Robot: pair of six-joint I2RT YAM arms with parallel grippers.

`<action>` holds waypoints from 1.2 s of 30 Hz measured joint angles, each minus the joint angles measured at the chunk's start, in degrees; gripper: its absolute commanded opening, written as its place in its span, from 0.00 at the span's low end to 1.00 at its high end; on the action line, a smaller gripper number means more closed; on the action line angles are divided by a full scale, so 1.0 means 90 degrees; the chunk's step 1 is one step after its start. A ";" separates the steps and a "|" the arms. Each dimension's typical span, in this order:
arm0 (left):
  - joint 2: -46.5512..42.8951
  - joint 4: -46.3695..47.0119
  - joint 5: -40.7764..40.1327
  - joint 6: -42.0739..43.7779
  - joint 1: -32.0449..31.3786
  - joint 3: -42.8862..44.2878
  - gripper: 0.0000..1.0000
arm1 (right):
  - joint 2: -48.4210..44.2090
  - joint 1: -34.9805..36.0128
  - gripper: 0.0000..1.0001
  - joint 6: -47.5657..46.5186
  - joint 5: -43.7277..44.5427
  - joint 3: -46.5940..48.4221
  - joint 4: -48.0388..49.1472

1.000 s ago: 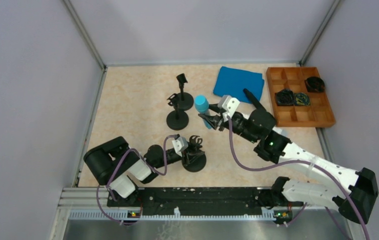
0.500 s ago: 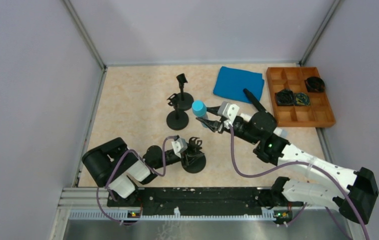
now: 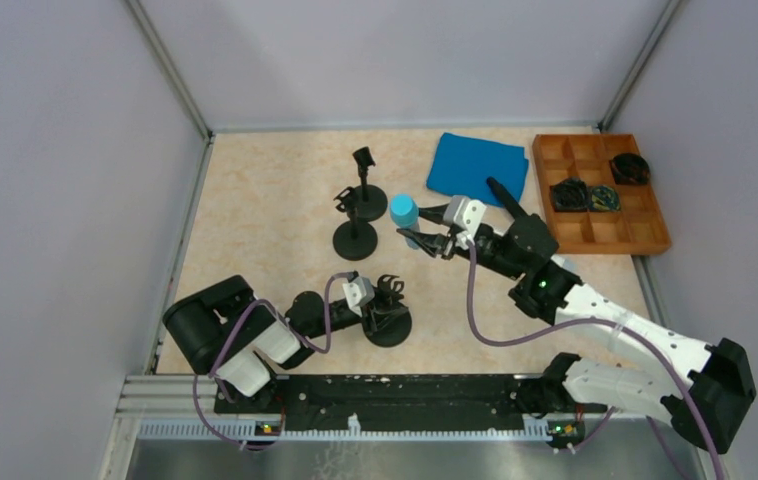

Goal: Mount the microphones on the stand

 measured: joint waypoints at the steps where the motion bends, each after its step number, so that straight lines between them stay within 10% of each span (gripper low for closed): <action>1: 0.0000 0.0000 0.0000 0.0002 0.0000 0.0000 0.00 | 0.0000 -0.0090 0.00 0.0046 -0.0102 0.0000 0.0032; 23: 0.0051 0.0024 0.0005 0.0000 0.0000 0.0007 0.00 | 0.0017 -0.0206 0.00 0.1457 -0.2739 0.0515 0.1154; 36: 0.0061 0.0027 0.0027 0.0000 0.0000 0.0022 0.00 | 0.0311 0.0481 0.00 0.0736 -0.2973 0.1044 -0.0597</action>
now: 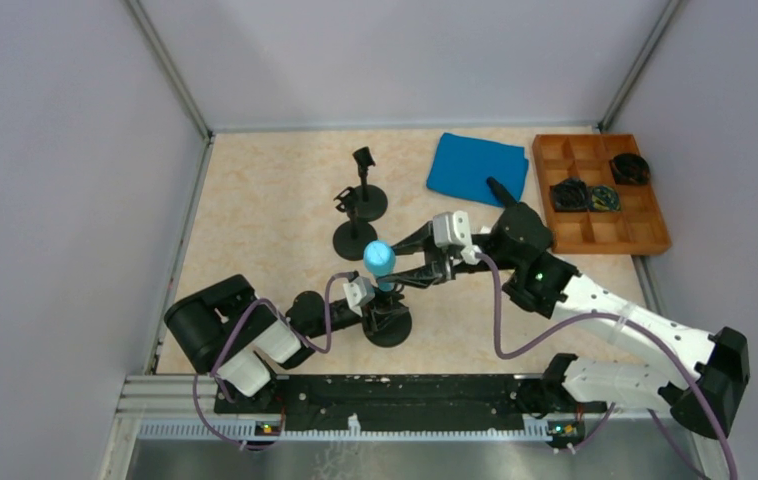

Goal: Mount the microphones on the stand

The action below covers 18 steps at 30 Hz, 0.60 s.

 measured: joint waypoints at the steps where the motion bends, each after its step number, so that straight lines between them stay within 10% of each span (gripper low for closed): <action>1: 0.0000 0.0002 0.0000 0.0000 0.0000 0.0000 0.00 | 0.0034 0.0007 0.00 -0.0005 0.0017 0.0005 -0.0061; 18: 0.0041 0.0010 0.0024 0.0000 0.0002 0.0027 0.00 | 0.0595 0.0253 0.00 -0.0741 0.1141 0.0872 -0.2021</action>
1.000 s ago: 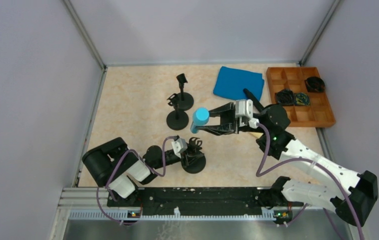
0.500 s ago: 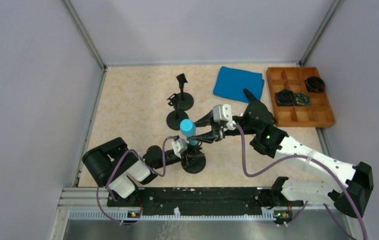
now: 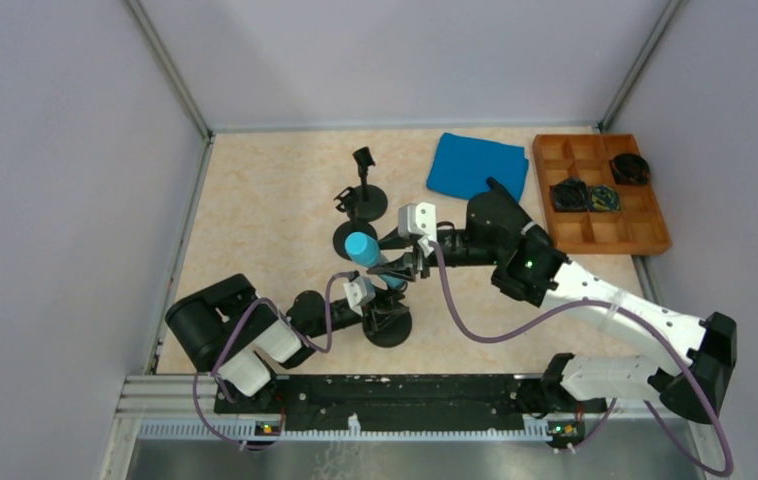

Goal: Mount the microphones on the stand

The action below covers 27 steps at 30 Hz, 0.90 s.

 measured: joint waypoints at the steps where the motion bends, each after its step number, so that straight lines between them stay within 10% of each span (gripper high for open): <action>1: 0.0002 0.0000 0.0000 0.0000 0.0002 0.0000 0.00 | 0.0041 0.0015 0.00 -0.0058 0.0068 0.0051 -0.0075; 8: 0.0032 0.0017 0.0010 -0.0002 0.0005 0.0010 0.01 | 0.0080 0.0087 0.00 -0.0172 0.0381 0.0121 -0.0209; 14: 0.0073 0.0027 0.0019 -0.0058 0.0005 0.0063 0.35 | -0.0124 0.0087 0.00 0.0056 0.0542 -0.0294 0.0401; 27: 0.0044 -0.0112 0.0228 -0.0347 -0.0034 0.0061 0.72 | -0.0444 0.0085 0.00 0.0330 0.0588 -0.0476 0.0877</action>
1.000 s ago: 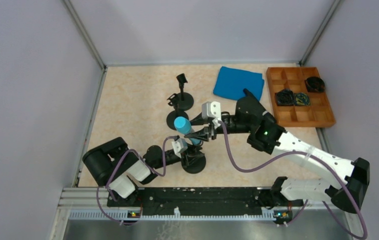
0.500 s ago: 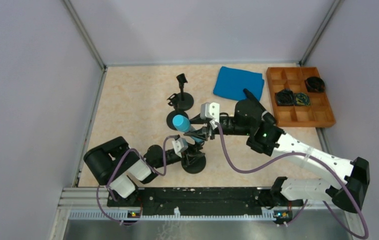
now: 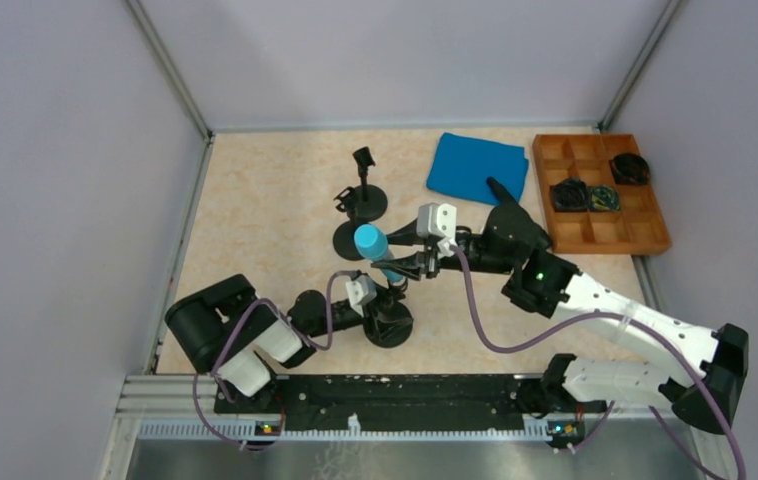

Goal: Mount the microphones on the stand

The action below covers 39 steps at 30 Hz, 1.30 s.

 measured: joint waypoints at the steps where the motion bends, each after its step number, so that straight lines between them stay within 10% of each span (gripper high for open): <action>1: -0.0066 0.0000 0.0024 -0.0012 0.0000 -0.0002 0.73 | -0.0036 0.0002 0.00 -0.0007 -0.0019 0.0000 0.0005; 21: -0.2263 -0.1644 0.1042 -0.0202 0.0605 0.0282 0.62 | -0.0359 0.0002 0.00 0.0051 0.0034 -0.0289 0.0087; 39: -0.1768 -0.2110 0.1838 -0.0498 0.0823 0.0940 0.00 | -0.0646 0.0002 0.00 -0.0078 0.0313 -0.0554 0.0029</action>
